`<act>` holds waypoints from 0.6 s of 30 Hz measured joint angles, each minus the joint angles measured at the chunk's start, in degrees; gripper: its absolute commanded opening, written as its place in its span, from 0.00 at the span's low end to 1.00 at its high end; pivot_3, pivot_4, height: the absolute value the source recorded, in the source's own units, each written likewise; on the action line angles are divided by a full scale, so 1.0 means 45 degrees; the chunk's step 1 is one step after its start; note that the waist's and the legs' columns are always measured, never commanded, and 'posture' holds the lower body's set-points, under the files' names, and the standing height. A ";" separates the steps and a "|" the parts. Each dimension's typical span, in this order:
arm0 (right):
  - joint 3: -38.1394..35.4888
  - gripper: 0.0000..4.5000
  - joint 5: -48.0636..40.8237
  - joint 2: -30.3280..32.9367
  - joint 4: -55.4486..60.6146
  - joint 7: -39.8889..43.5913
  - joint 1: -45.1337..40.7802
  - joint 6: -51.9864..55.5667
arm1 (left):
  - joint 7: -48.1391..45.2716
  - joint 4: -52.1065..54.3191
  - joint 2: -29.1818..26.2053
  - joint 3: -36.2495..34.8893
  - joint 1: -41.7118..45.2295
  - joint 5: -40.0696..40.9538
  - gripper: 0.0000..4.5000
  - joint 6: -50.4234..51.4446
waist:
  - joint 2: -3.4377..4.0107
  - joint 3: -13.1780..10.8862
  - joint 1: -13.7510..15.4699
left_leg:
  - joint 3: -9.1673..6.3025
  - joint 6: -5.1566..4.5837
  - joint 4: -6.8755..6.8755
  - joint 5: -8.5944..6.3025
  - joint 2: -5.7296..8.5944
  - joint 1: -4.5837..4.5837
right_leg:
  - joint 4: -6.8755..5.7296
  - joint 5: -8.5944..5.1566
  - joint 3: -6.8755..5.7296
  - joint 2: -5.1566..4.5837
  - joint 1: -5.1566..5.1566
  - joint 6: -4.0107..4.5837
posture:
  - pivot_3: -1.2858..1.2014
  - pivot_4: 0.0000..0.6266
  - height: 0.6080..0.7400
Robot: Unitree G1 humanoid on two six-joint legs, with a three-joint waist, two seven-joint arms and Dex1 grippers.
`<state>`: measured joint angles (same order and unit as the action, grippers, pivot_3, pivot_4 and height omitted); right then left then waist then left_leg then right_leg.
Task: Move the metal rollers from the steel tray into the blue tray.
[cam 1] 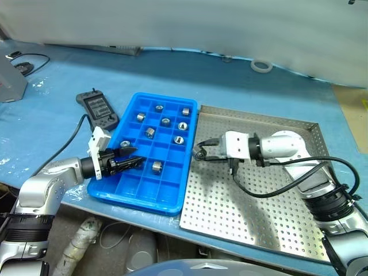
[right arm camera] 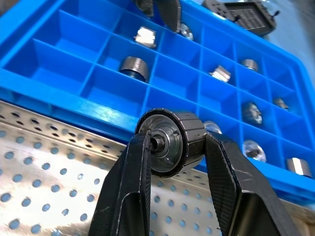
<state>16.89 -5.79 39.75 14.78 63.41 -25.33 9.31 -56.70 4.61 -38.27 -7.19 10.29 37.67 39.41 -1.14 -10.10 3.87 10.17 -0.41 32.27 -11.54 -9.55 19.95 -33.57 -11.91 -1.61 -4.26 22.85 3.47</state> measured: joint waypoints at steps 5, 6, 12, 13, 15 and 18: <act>0.0449 0.27 -0.0147 -0.0538 -0.0397 0.0704 -0.0846 -0.0229 | 0.0514 0.0240 0.0295 -0.0667 0.0185 0.1046 0.81 0.0884 | -0.0002 0.0001 0.0044 | -0.0002 0.0001 0.0001 0.0000 -0.0001 0.0006 | -0.0004 0.0000 -0.0004 0.0000 0.0001 0.0000 | 0.55 0.24 1.00; 0.0464 0.27 -0.0219 -0.0708 -0.0681 0.0824 -0.1019 -0.0236 | 0.0733 0.0331 0.0402 -0.0990 0.0352 0.1612 0.81 0.1324 | -0.0011 0.0001 0.0059 | -0.0004 0.0001 0.0006 0.0001 -0.0001 0.0011 | -0.0007 0.0001 -0.0007 0.0000 0.0001 0.0001 | 0.55 0.24 1.00; 0.0910 0.27 -0.0721 -0.1428 -0.2045 0.1591 -0.1275 0.0561 | 0.1249 0.2327 -0.0103 -0.1981 0.0699 0.3395 0.81 0.2485 | -0.0035 0.0005 0.0061 | -0.0008 -0.0011 0.0006 -0.0008 0.0000 0.0019 | 0.0006 0.0000 -0.0010 -0.0001 0.0001 0.0002 | 0.57 0.24 1.00; 0.0986 0.27 -0.0697 -0.1550 -0.2338 0.1632 -0.1280 0.0522 | 0.1213 0.2524 -0.0247 -0.1951 0.0500 0.3396 0.81 0.2523 | -0.0035 0.0005 0.0039 | -0.0008 -0.0013 0.0006 -0.0008 0.0000 0.0018 | 0.0007 0.0000 -0.0010 -0.0001 0.0004 0.0002 | 0.57 0.24 1.00; 0.1054 0.27 -0.0642 -0.1749 -0.2969 0.1728 -0.1337 0.0118 | 0.1091 0.2706 -0.0502 -0.1893 -0.0012 0.3380 0.81 0.2593 | -0.0035 0.0005 0.0020 | -0.0006 -0.0007 -0.0002 -0.0005 -0.0002 0.0012 | 0.0007 -0.0001 -0.0010 0.0000 0.0011 0.0000 | 0.57 0.24 1.00; 0.1191 0.27 -0.0479 -0.2073 -0.3452 0.1762 -0.1620 -0.0143 | 0.1222 0.2696 -0.0535 -0.1888 -0.0032 0.3362 0.81 0.2621 | -0.0036 0.0006 0.0058 | -0.0008 0.0013 0.0000 0.0007 -0.0013 0.0006 | -0.0016 -0.0001 -0.0024 0.0003 0.0008 0.0001 | 0.57 0.24 1.00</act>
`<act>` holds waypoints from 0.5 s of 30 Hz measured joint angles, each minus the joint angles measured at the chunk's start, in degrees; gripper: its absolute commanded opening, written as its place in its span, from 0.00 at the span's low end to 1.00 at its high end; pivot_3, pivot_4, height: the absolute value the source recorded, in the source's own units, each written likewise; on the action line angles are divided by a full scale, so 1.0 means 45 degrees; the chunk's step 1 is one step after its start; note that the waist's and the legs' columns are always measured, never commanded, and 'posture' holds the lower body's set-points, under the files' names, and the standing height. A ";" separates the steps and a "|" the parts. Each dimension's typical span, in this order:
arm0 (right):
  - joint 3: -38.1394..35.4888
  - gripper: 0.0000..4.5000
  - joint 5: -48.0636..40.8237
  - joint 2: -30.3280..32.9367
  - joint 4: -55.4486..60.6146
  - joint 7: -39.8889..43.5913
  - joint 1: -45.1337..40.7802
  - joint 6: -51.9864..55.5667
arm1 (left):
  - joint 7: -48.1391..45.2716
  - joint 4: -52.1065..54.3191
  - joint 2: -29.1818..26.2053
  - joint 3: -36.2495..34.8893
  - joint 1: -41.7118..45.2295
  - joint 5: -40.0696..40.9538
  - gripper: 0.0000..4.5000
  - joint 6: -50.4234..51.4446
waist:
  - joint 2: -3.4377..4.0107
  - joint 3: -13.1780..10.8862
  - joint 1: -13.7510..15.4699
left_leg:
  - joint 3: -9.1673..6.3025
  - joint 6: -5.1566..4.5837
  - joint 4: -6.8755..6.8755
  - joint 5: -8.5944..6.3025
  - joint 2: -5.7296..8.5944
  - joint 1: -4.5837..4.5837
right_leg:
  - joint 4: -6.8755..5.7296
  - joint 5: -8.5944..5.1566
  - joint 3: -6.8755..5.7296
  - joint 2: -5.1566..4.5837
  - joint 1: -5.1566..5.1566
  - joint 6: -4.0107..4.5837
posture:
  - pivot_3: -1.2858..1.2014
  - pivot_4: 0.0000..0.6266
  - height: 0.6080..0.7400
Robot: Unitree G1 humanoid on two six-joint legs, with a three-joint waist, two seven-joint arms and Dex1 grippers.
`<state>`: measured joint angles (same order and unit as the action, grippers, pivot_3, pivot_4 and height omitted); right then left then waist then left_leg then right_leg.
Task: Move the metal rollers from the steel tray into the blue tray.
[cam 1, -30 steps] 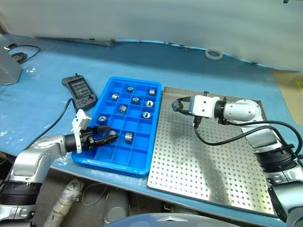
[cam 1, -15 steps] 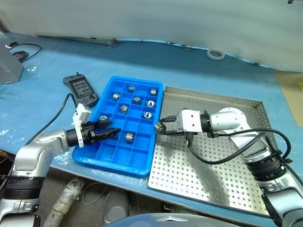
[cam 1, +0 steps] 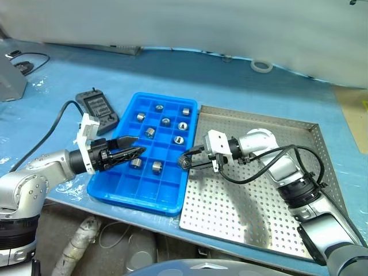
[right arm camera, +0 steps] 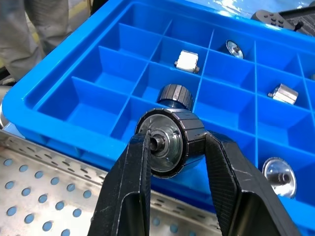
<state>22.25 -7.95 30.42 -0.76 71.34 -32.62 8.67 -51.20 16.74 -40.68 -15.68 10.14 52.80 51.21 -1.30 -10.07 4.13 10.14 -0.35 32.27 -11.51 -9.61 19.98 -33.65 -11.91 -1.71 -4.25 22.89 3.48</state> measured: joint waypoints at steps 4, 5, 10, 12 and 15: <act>0.0327 0.27 0.0276 -0.0435 -0.0581 0.0055 -0.0086 -0.0425 | 0.0413 -0.0024 0.0126 -0.0019 0.0156 0.0011 0.81 0.0001 | -0.0001 0.0000 0.0105 | -0.0005 0.0004 0.0007 0.0003 0.0007 0.0007 | 0.0001 0.0000 0.0001 -0.0004 -0.0007 0.0000 | 0.57 0.24 1.00; 0.0344 0.27 0.0326 -0.0493 -0.0701 0.0056 -0.0117 -0.0504 | 0.0482 -0.0023 0.0190 -0.0013 0.0156 0.0022 0.81 0.0004 | -0.0001 0.0000 0.0122 | -0.0005 0.0000 0.0010 0.0000 0.0010 0.0011 | 0.0003 0.0000 0.0002 -0.0006 -0.0006 0.0001 | 0.57 0.24 1.00; 0.0344 0.27 0.0479 -0.0675 -0.1031 0.0099 -0.0439 -0.0544 | 0.0709 -0.0025 0.0280 -0.0009 0.0286 0.0045 0.81 0.0033 | -0.0002 0.0001 0.0130 | -0.0005 -0.0004 0.0005 -0.0003 0.0006 0.0015 | 0.0004 0.0000 0.0000 -0.0003 0.0002 0.0001 | 0.57 0.24 1.00; 0.0351 0.35 0.0479 -0.0787 -0.1116 0.0232 -0.0439 -0.0538 | 0.0755 -0.0038 0.0293 0.0002 0.0393 0.0044 0.81 0.0063 | -0.0002 0.0001 0.0129 | -0.0005 -0.0004 0.0004 -0.0003 0.0005 0.0019 | 0.0004 0.0000 -0.0001 -0.0002 0.0007 0.0001 | 0.57 0.24 1.00; 0.0357 0.58 0.0480 -0.0818 -0.1149 0.0250 -0.0439 -0.0543 | 0.0808 -0.0064 0.0367 0.0069 0.0583 0.0041 0.81 0.0071 | -0.0002 0.0001 0.0131 | -0.0005 -0.0005 0.0008 -0.0003 0.0007 0.0019 | 0.0004 0.0000 0.0001 -0.0003 0.0005 0.0001 | 0.57 0.24 1.00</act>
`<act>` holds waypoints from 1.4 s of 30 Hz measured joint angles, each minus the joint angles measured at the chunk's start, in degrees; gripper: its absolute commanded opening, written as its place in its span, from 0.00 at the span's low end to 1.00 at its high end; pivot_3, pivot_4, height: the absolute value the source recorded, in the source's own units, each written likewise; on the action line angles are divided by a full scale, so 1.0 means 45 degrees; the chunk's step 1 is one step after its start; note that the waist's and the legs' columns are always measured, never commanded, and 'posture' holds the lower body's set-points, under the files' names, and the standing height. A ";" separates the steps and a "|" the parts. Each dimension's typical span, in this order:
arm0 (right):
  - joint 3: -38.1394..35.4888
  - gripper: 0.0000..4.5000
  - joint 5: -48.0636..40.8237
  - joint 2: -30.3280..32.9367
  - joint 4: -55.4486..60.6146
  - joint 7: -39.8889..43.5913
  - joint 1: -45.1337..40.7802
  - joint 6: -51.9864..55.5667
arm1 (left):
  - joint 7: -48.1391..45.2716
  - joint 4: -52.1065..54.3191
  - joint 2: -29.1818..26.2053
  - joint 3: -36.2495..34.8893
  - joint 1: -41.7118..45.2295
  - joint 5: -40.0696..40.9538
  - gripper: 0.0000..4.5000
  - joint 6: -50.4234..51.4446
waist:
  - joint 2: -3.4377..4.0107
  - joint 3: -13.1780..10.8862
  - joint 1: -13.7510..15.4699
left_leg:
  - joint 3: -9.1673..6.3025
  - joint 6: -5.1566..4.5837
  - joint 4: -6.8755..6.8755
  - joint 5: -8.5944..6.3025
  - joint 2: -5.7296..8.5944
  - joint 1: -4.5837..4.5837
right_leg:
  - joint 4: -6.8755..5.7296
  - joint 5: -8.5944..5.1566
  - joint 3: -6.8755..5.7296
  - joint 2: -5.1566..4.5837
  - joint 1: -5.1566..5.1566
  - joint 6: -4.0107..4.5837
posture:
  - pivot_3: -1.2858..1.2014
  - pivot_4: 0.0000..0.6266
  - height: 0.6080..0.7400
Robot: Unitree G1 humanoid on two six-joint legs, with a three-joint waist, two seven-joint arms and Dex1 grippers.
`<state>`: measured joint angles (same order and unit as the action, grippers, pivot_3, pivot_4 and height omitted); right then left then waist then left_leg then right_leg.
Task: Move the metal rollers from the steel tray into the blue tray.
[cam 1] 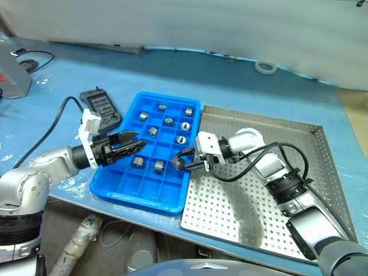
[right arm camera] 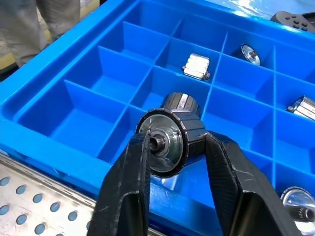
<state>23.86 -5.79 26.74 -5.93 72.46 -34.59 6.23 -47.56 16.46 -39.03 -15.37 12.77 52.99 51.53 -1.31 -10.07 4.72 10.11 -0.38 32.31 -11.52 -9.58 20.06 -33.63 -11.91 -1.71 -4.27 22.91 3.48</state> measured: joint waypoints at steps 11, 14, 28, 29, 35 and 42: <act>-0.0132 0.72 0.0232 0.0036 0.0033 -0.0626 -0.0007 0.0318 | 0.0154 -0.0071 0.0283 0.0235 0.0258 -0.0055 0.81 -0.0036 | 0.0000 0.0000 0.0005 | 0.0000 0.0003 0.0000 0.0001 0.0000 -0.0001 | -0.0001 0.0000 0.0000 0.0000 0.0000 0.0000 | 0.56 0.24 1.00; -0.0848 0.72 0.0253 -0.0023 -0.0114 -0.1593 -0.0238 0.0285 | 0.0863 -0.0693 0.1201 0.0253 0.1079 -0.0364 0.81 -0.0559 | 0.0002 -0.0001 0.0083 | 0.0001 0.0007 0.0013 0.0004 0.0003 -0.0001 | -0.0010 0.0001 0.0004 -0.0001 -0.0002 0.0001 | 0.56 0.24 1.00; -0.4493 0.72 0.1028 -0.2344 -0.1785 -0.9695 -0.1311 -0.0108 | 0.3039 -0.6706 0.5090 0.0976 0.5340 -0.3808 0.81 -0.4968 | -0.0012 0.0006 0.0102 | 0.0000 0.0004 0.0007 0.0055 0.0015 0.0112 | -0.0006 0.0007 0.0005 0.0001 0.0090 -0.0006 | 0.53 0.24 1.00; -0.4603 0.72 0.1021 -0.2404 -0.1675 -0.9928 -0.1251 0.0015 | 0.3031 -0.6941 0.5270 0.0981 0.5513 -0.3887 0.81 -0.5125 | -0.0012 0.0006 0.0092 | 0.0000 0.0003 0.0007 0.0054 0.0015 0.0112 | -0.0005 0.0007 0.0005 0.0000 0.0089 -0.0006 | 0.53 0.24 1.00; -0.4929 0.72 0.0717 -0.2662 0.0794 -1.0786 0.0657 0.1740 | 0.3188 -0.7486 0.6237 0.0938 0.6005 -0.3998 0.81 -0.5661 | -0.0014 0.0005 0.0099 | -0.0002 -0.0006 0.0007 0.0047 0.0013 0.0117 | 0.0007 0.0006 0.0005 -0.0001 0.0082 -0.0006 | 0.52 0.24 1.00; -0.5441 0.72 0.1450 -0.3239 0.2491 -1.3398 0.1487 0.2638 | 0.3215 -0.7453 0.7016 0.1094 0.6002 -0.4009 0.81 -0.5533 | -0.0015 0.0004 -0.0106 | -0.0002 0.0062 0.0008 0.0039 0.0011 0.0087 | 0.0003 0.0013 0.0007 -0.0001 0.0074 -0.0018 | 0.50 0.24 1.00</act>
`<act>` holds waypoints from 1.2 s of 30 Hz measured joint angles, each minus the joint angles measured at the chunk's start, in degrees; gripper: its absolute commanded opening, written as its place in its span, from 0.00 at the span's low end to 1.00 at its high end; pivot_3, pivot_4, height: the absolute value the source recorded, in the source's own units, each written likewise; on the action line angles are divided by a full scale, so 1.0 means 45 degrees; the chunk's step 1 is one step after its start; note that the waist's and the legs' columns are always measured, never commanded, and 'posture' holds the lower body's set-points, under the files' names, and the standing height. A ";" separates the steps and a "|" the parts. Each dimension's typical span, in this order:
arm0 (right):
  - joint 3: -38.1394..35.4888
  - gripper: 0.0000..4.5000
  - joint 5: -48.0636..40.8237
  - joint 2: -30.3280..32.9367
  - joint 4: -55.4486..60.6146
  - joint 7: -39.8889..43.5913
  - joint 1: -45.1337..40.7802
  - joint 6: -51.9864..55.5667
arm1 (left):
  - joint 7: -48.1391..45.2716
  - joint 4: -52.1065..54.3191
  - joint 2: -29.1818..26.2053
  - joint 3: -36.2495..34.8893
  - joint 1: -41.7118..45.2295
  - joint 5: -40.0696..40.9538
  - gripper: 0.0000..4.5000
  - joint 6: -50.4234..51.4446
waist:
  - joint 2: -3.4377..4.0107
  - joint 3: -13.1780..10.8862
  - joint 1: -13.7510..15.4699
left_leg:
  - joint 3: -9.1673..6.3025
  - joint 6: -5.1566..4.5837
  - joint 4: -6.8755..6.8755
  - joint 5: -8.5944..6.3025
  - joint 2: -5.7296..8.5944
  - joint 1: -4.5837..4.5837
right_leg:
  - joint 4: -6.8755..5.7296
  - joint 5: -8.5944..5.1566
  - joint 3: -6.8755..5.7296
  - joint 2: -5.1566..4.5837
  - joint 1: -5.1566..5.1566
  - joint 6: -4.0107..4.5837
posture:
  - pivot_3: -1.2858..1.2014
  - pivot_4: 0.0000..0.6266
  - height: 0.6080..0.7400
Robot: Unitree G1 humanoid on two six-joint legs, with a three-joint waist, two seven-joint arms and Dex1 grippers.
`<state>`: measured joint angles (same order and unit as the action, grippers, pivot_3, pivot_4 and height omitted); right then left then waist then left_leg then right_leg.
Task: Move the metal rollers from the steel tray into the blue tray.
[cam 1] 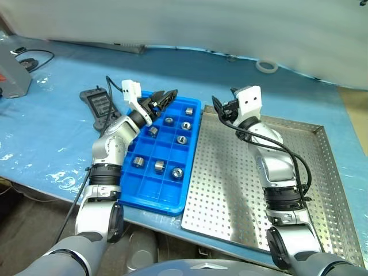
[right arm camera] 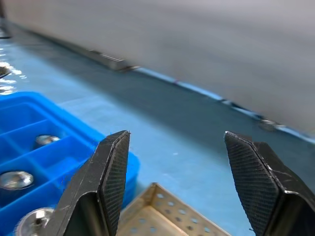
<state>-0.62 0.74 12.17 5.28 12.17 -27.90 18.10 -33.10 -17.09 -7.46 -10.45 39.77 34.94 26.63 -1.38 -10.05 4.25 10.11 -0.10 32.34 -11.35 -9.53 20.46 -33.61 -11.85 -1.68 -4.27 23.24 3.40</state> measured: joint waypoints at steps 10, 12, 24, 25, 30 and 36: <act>-0.0173 0.72 0.2077 0.0070 -0.0563 -0.3145 -0.0616 -0.1007 | 0.0557 -0.1293 0.0974 -0.0288 0.1873 -0.0268 0.81 -0.0943 | -0.0003 -0.0003 -0.0120 | -0.0001 0.0008 -0.0036 0.0005 0.0020 0.0000 | 0.0030 0.0022 0.0013 0.0003 0.0003 -0.0068 | 0.49 0.24 1.00; -0.0264 0.72 0.2238 0.0163 -0.0585 -0.3392 -0.0616 -0.1124 | 0.0460 -0.1552 0.0921 -0.0296 0.1886 -0.0352 0.81 -0.0988 | -0.0003 -0.0003 -0.0150 | -0.0001 0.0005 -0.0039 0.0004 0.0022 0.0003 | 0.0039 0.0030 0.0014 0.0003 0.0004 -0.0086 | 0.49 0.24 1.00; -0.0606 0.72 0.2535 0.0197 -0.0578 -0.4316 -0.0518 -0.1126 | 0.0283 -0.2535 0.0787 -0.0579 0.2238 -0.0529 0.81 -0.1458 | -0.0003 -0.0003 -0.0408 | -0.0001 -0.0004 -0.0023 0.0000 0.0030 0.0014 | 0.0046 0.0036 0.0028 0.0000 0.0001 -0.0092 | 0.49 0.24 1.00; -0.0606 0.72 0.2574 0.0214 -0.0580 -0.4344 -0.0533 -0.1127 | 0.0274 -0.2561 0.0819 -0.0582 0.2278 -0.0529 0.81 -0.1508 | -0.0003 -0.0003 -0.0412 | -0.0001 -0.0005 -0.0022 -0.0001 0.0031 0.0014 | 0.0045 0.0037 0.0029 0.0000 0.0001 -0.0092 | 0.49 0.24 1.00; -0.0586 0.72 0.2852 0.0503 -0.0769 -0.4452 -0.0861 -0.1414 | 0.0247 -0.2784 0.0843 -0.0630 0.2621 -0.0535 0.81 -0.1757 | -0.0003 -0.0003 -0.0421 | -0.0001 -0.0018 -0.0024 0.0002 0.0032 0.0016 | 0.0049 0.0036 0.0029 0.0000 0.0001 -0.0092 | 0.48 0.24 1.00; -0.0626 0.72 0.2923 0.0549 -0.1010 -0.4792 -0.0867 -0.1517 | 0.0247 -0.2888 0.0821 -0.0639 0.2621 -0.0539 0.81 -0.1768 | -0.0003 -0.0003 -0.0426 | 0.0000 -0.0024 -0.0023 0.0002 0.0033 0.0016 | 0.0049 0.0036 0.0032 0.0000 0.0001 -0.0092 | 0.47 0.24 1.00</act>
<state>-3.44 13.89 14.64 0.74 -9.39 -31.80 11.27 -31.99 -30.08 -3.76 -13.32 51.57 32.52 18.67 -1.39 -10.07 2.33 10.11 -0.21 32.24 -11.34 -9.38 20.53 -33.39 -11.68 -1.53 -4.27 23.25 2.99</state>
